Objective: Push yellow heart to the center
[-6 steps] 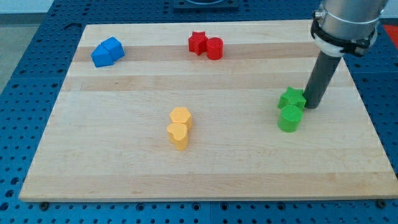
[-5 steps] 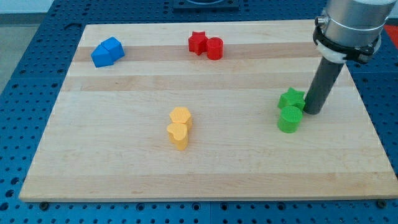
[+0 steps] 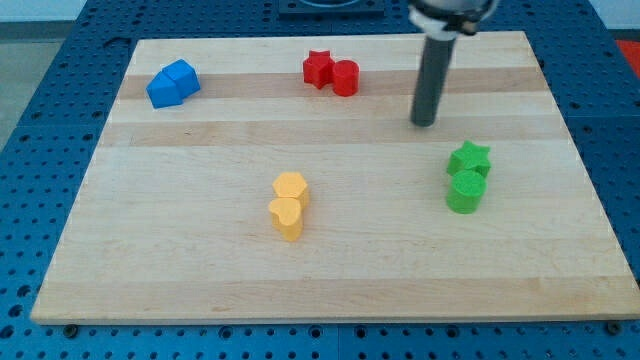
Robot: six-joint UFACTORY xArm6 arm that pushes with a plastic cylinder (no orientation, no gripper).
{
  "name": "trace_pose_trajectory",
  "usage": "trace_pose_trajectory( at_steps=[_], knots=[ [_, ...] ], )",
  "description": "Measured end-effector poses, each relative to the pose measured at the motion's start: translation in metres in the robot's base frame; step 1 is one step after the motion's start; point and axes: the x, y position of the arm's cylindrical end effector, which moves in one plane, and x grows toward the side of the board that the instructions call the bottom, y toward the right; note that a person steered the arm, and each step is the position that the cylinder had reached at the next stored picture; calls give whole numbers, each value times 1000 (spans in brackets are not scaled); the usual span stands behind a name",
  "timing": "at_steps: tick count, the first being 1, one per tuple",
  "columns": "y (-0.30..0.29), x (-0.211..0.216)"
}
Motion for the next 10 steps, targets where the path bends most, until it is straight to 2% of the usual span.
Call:
trace_pose_trajectory(
  at_steps=[1,4,5,6,7,8,9,10],
  knots=[
    [-49,24],
    [-195,44],
    [-243,67],
    [-266,97],
    [-264,142],
    [-225,163],
    [-170,163],
    [-154,165]
  ],
)
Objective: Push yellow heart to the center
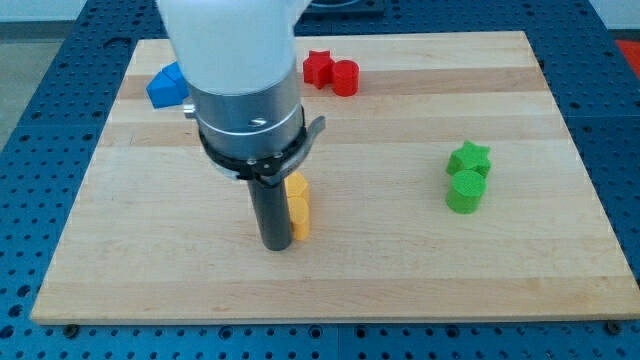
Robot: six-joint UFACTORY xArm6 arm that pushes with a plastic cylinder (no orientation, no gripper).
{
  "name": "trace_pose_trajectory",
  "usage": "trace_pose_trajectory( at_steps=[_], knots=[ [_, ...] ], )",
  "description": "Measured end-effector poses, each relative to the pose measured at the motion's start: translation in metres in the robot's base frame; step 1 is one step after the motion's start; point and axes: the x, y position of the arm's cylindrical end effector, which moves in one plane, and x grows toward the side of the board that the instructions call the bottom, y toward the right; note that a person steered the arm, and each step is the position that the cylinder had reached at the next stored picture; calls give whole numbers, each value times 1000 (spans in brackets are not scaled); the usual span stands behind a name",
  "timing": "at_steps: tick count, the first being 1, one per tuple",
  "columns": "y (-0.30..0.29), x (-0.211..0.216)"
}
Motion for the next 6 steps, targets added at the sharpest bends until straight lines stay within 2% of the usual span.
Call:
trace_pose_trajectory(
  at_steps=[2,6],
  knots=[
    [7,-2],
    [62,-41]
  ],
)
